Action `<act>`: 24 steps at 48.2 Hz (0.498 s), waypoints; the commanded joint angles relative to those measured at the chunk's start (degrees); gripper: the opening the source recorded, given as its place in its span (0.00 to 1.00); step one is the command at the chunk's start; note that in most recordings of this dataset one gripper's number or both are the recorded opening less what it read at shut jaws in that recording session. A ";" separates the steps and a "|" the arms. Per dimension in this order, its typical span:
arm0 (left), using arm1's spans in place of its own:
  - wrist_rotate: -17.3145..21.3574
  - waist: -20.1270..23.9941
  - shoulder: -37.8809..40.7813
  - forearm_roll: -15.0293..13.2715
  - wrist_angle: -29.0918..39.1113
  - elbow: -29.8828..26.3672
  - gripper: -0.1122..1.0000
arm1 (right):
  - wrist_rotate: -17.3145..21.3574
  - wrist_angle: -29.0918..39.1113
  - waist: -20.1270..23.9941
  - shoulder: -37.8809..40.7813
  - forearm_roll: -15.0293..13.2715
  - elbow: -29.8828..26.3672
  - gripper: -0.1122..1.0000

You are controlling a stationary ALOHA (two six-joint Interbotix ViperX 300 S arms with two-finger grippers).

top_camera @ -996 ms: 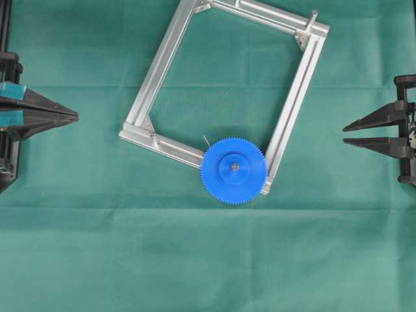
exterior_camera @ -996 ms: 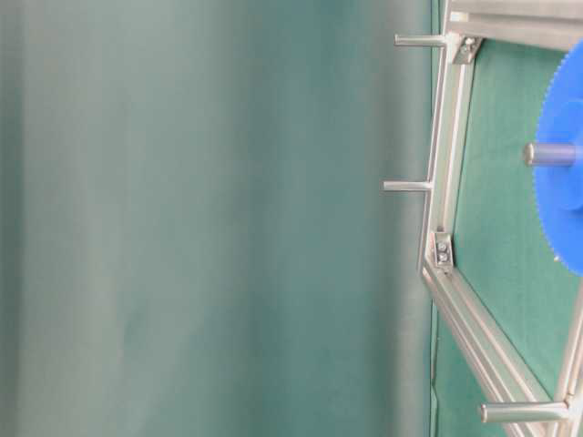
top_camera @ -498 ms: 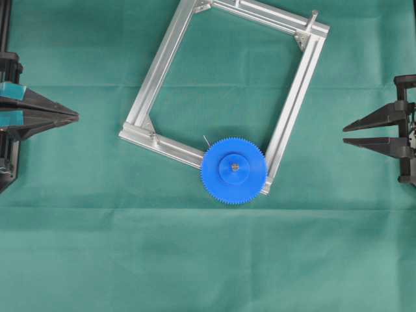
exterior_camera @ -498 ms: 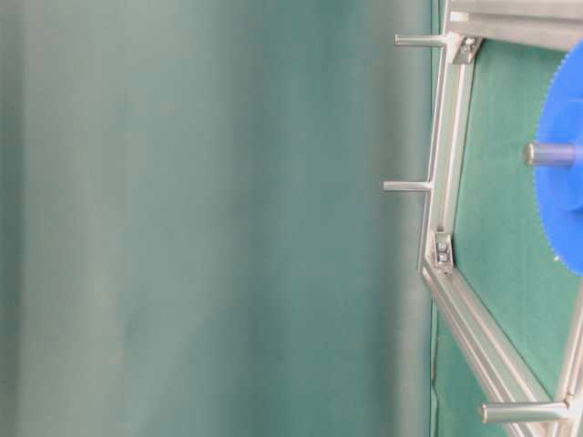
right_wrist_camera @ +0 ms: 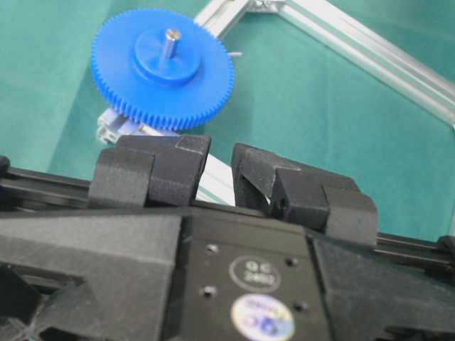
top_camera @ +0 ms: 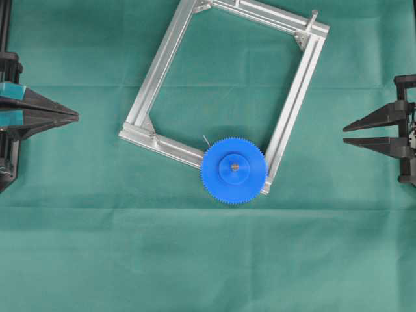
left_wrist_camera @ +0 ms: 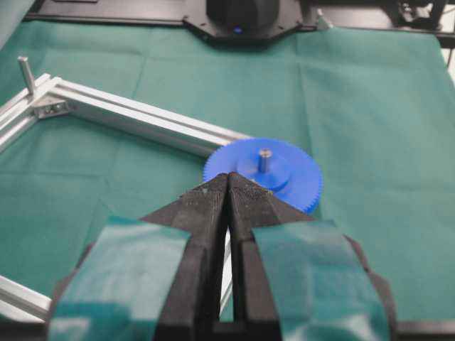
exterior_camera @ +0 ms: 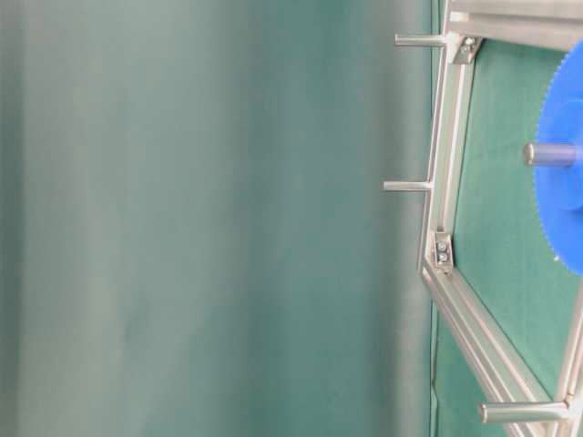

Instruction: Find the location of the shaft and insert the gear.

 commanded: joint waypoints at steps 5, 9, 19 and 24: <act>0.00 0.09 0.53 -0.09 -0.62 -0.97 0.11 | 0.00 -0.35 -0.09 0.53 -0.09 -1.41 0.33; 0.00 0.18 0.53 -0.09 -0.62 -0.88 0.11 | 0.00 -0.35 -0.18 0.53 -0.09 -1.41 0.33; 0.00 0.18 0.53 -0.09 -0.62 -0.88 0.11 | 0.09 -1.85 -0.09 0.79 -0.09 -2.72 0.33; 0.00 0.18 0.53 -0.09 -0.62 -0.97 0.11 | 0.09 -2.72 -0.09 1.49 -0.09 -3.60 0.33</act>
